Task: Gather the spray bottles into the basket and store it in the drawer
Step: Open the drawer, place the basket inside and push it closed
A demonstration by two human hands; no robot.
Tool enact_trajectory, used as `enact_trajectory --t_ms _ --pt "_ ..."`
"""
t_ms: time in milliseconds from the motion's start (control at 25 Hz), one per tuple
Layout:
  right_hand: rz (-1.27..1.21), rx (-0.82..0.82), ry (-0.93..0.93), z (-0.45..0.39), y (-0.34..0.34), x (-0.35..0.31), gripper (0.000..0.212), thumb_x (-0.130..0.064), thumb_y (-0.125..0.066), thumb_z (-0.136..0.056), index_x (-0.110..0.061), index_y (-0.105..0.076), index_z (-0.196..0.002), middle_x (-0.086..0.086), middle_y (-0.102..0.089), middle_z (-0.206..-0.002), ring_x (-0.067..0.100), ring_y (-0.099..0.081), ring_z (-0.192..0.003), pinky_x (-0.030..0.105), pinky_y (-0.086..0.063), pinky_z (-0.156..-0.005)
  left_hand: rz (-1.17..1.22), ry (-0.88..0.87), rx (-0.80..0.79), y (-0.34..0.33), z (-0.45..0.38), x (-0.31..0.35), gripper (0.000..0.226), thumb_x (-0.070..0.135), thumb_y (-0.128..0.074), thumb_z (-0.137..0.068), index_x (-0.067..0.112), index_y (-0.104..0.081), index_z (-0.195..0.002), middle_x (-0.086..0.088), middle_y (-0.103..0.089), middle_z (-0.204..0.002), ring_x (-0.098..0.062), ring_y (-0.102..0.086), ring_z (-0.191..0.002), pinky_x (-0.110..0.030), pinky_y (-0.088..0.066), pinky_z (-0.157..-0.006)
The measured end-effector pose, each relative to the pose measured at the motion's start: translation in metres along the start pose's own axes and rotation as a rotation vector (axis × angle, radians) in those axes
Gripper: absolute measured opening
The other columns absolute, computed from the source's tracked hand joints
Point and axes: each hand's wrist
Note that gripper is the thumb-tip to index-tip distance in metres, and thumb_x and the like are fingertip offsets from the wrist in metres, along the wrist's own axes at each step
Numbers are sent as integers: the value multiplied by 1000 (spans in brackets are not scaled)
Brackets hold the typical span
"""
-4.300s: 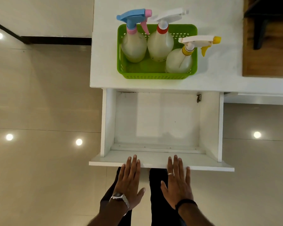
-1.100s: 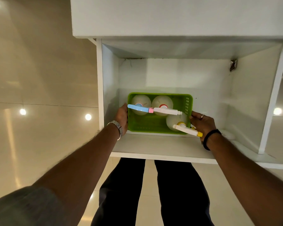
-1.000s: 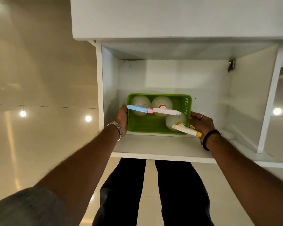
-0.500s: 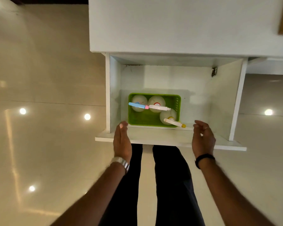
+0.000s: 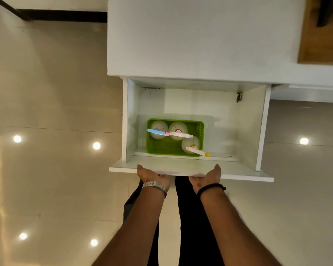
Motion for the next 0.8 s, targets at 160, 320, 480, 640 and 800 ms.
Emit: enact_trajectory --t_ms 160,320,480,640,800 --pt "-13 -23 -14 6 -23 -11 45 -56 -49 -96 -17 -55 -116 8 -63 -109 29 -62 -103 45 -46 -112 30 21 -28 -17 3 10 64 63 -51 -88 22 -54 -137 -10 -58 -141 -31 -59 -119 -45 -47 -107" --pt "-13 -55 -1 12 -45 -26 45 -53 -53 -96 -15 -56 -121 10 -64 -125 29 -63 -114 44 -48 -109 6 23 -87 -38 11 20 68 63 -56 -84 19 -56 -135 -12 -59 -136 -30 -59 -120 -41 -48 -104" --pt "-21 -134 54 21 -76 -40 57 -52 -50 -98 -15 -50 -142 15 -58 -139 33 -60 -124 47 -48 -109 -44 16 -148 -73 22 29 71 64 -52 -85 18 -53 -139 -11 -53 -144 -29 -51 -132 -41 -37 -117" --pt "-12 -176 79 34 -107 -62 63 -52 -50 -99 -13 -43 -148 17 -52 -144 33 -55 -129 49 -44 -112 -68 21 -221 -107 31 41 86 64 -50 -86 12 -33 -153 -17 -36 -158 -33 -37 -144 -46 -29 -121" --pt "-31 -278 93 43 -133 -87 70 -55 -45 -100 -12 -34 -154 22 -40 -155 37 -45 -139 52 -36 -117 -66 4 -295 -139 37 62 96 64 -47 -87 12 -10 -160 -22 -13 -165 -40 -23 -151 -52 -29 -120"
Point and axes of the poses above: each hand's wrist, its own z-axis away from the middle knuckle, its own y-axis out of the back of the hand, x = y × z
